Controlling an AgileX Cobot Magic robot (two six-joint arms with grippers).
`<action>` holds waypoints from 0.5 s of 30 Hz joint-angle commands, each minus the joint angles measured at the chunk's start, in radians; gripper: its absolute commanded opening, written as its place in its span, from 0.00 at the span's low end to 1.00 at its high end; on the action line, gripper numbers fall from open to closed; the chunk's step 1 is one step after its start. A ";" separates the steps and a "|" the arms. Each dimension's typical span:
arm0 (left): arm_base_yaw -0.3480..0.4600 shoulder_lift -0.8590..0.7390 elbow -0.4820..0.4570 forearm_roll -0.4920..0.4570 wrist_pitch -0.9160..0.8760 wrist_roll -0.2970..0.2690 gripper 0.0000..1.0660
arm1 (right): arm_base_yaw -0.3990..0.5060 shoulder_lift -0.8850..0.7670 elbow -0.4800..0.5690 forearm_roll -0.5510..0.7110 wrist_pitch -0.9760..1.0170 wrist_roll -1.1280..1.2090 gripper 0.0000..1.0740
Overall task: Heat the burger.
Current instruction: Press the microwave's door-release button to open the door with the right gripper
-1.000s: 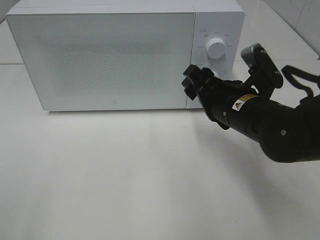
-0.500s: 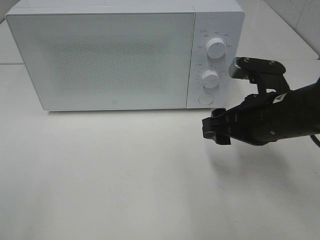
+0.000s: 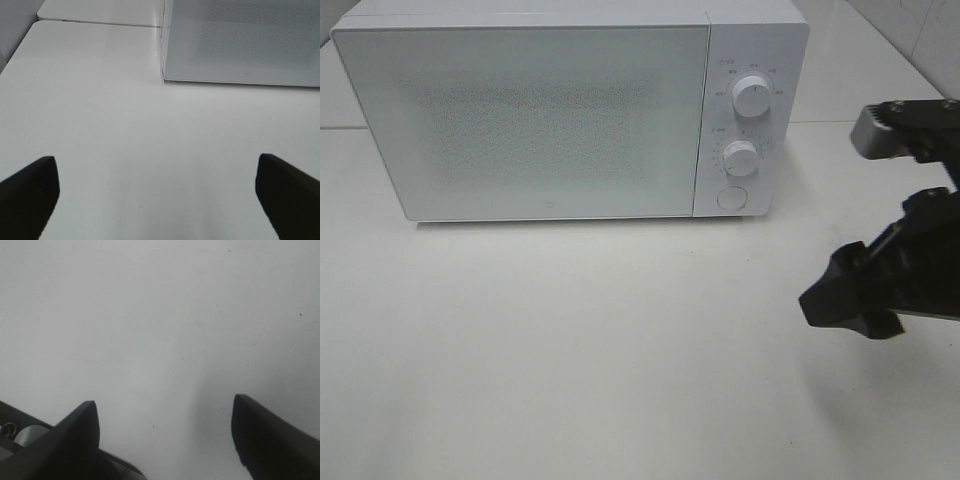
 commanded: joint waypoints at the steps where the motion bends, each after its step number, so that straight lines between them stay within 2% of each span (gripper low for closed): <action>1: 0.004 -0.020 0.001 -0.005 -0.011 0.001 0.94 | -0.006 -0.168 -0.002 -0.089 0.174 0.062 0.68; 3: 0.004 -0.020 0.001 -0.005 -0.011 0.001 0.94 | -0.006 -0.200 -0.002 -0.096 0.195 0.063 0.68; 4: 0.004 -0.020 0.001 -0.005 -0.011 0.001 0.94 | -0.006 -0.282 -0.002 -0.112 0.242 0.070 0.68; 7: 0.004 -0.020 0.001 -0.005 -0.011 0.001 0.94 | -0.006 -0.316 -0.002 -0.114 0.260 0.072 0.68; 9: 0.004 -0.020 0.001 -0.005 -0.011 0.001 0.94 | -0.006 -0.482 -0.002 -0.115 0.358 0.072 0.70; 11: 0.004 -0.020 0.001 -0.005 -0.011 0.001 0.94 | -0.006 -0.518 -0.002 -0.115 0.375 0.072 0.70; 15: 0.004 -0.020 0.001 -0.005 -0.011 0.001 0.94 | -0.007 -0.728 -0.002 -0.141 0.425 0.105 0.71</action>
